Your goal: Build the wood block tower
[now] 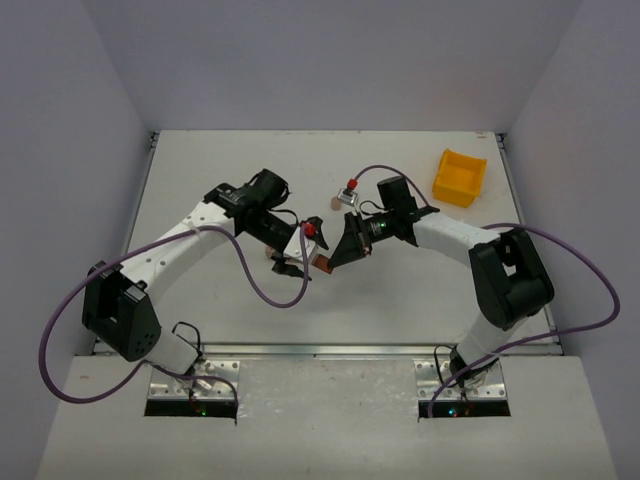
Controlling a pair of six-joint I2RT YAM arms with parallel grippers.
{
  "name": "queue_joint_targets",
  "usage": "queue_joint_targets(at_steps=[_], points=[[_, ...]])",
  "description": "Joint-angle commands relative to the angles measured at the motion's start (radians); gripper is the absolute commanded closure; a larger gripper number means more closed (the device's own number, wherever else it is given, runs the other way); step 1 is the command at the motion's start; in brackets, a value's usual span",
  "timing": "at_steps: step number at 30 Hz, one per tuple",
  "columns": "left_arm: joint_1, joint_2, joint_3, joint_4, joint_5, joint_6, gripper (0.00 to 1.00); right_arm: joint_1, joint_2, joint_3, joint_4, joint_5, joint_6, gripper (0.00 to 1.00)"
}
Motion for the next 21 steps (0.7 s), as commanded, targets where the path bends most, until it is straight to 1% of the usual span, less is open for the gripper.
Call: queue_joint_targets(at_steps=[1, 2, 3, 4, 5, 8, 11, 15, 21], points=[[-0.012, 0.011, 0.024, 0.042, 0.033, -0.023, 0.31, 0.008, 0.004, 0.053, 0.056, -0.034, 0.024, 1.0], [-0.011, 0.012, 0.023, 0.052, 0.032, -0.036, 0.31, 0.008, 0.004, 0.053, 0.056, -0.035, 0.025, 1.0], [-0.011, 0.012, 0.021, 0.063, 0.031, -0.048, 0.34, 0.01, 0.003, 0.053, 0.062, -0.037, 0.028, 1.0], [-0.012, 0.012, 0.018, 0.075, 0.031, -0.058, 0.39, 0.011, 0.002, 0.053, 0.073, -0.04, 0.033, 1.0], [-0.013, 0.012, 0.017, 0.078, 0.029, -0.059, 0.46, 0.011, 0.002, 0.049, 0.093, -0.043, 0.038, 1.0], [-0.014, 0.011, 0.015, 0.081, 0.009, -0.065, 0.52, 0.011, -0.002, 0.043, 0.105, -0.05, 0.047, 1.0], [-0.012, 0.0, 0.005, 0.114, -0.006, -0.097, 0.53, 0.013, -0.009, 0.038, 0.099, -0.058, 0.033, 1.0], [-0.012, -0.002, -0.005, 0.128, -0.011, -0.103, 0.49, 0.014, -0.015, 0.036, 0.1, -0.055, 0.033, 1.0], [-0.013, -0.005, -0.016, 0.134, -0.045, -0.111, 0.51, 0.013, -0.034, 0.035, 0.087, -0.05, 0.013, 1.0]])
